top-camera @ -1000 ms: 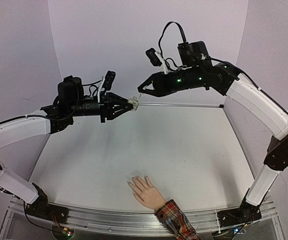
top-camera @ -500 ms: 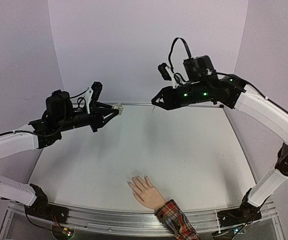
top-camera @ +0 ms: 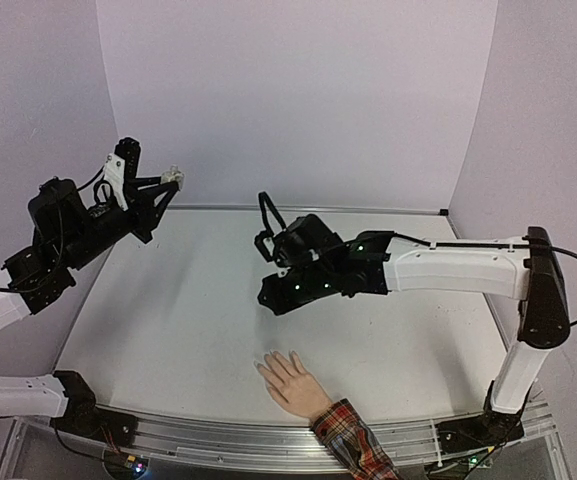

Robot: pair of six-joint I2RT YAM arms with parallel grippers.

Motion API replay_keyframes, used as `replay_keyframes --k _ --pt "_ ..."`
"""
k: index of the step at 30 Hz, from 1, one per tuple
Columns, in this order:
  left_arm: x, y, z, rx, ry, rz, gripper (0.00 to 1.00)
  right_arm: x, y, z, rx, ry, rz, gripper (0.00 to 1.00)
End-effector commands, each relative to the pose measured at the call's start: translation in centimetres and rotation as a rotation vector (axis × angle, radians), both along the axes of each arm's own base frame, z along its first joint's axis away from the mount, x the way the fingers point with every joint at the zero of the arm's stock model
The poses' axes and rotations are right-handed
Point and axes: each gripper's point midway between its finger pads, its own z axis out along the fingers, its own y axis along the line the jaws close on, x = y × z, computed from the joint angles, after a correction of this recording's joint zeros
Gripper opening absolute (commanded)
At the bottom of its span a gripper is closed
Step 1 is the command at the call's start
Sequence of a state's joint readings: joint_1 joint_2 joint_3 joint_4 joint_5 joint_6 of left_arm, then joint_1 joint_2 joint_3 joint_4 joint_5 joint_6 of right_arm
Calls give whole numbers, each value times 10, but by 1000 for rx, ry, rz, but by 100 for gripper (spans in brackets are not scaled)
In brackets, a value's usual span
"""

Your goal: Paint the nails

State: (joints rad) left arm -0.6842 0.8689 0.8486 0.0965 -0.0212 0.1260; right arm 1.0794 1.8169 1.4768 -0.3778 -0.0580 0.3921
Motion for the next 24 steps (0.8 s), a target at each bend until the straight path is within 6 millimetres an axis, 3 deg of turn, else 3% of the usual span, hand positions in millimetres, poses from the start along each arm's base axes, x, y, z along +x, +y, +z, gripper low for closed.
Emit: replay_keyframes --k 1,9,15,20,24 --pt "-5 35 34 -14 -79 142 0 -5 29 -1 45 -37 -10 0" --pt "-9 57 28 -19 -118 236 0 -26 47 -31 -6 -34 31 0" --pt "-3 54 14 30 -108 245 0 -33 46 -51 -51 -18 28 0" --pt "-3 54 11 31 -113 245 0 -42 49 -55 -72 -23 46 0" --pt "-3 54 10 33 -113 242 0 -43 40 -65 -101 -3 23 0"
